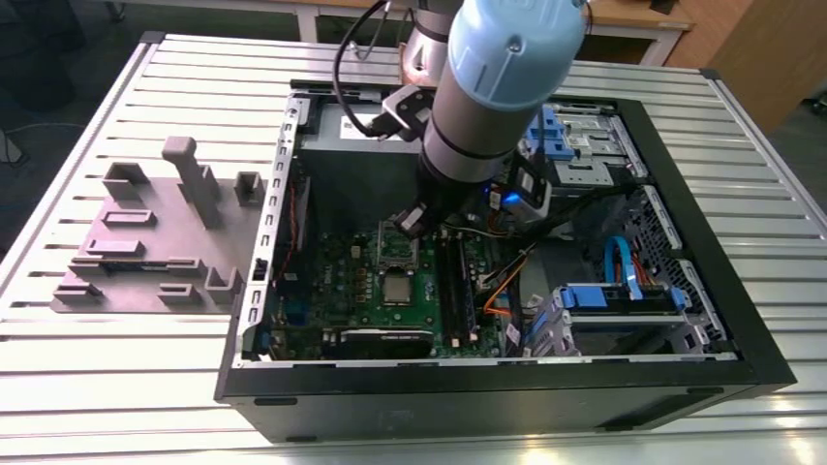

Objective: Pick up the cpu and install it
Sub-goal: 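Close the cpu cover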

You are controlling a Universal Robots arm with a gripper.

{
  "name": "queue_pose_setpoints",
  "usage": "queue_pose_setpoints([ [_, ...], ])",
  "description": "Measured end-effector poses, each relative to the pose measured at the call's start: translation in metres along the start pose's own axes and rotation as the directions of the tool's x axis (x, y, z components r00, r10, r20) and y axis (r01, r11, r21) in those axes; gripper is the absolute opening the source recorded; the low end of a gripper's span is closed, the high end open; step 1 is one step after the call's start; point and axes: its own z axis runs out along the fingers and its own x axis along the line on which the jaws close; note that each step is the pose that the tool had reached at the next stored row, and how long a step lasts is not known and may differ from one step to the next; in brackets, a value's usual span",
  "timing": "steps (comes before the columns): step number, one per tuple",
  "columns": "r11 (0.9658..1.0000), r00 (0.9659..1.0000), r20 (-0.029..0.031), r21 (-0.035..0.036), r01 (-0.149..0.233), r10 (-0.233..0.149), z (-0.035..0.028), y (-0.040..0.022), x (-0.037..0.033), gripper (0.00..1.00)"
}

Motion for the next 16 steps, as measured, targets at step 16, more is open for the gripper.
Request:
queue_pose_setpoints([
  [16,0.9996,0.9997,-0.0243,0.0268,-0.001,0.002,-0.008,0.0022,-0.0015,0.11],
])
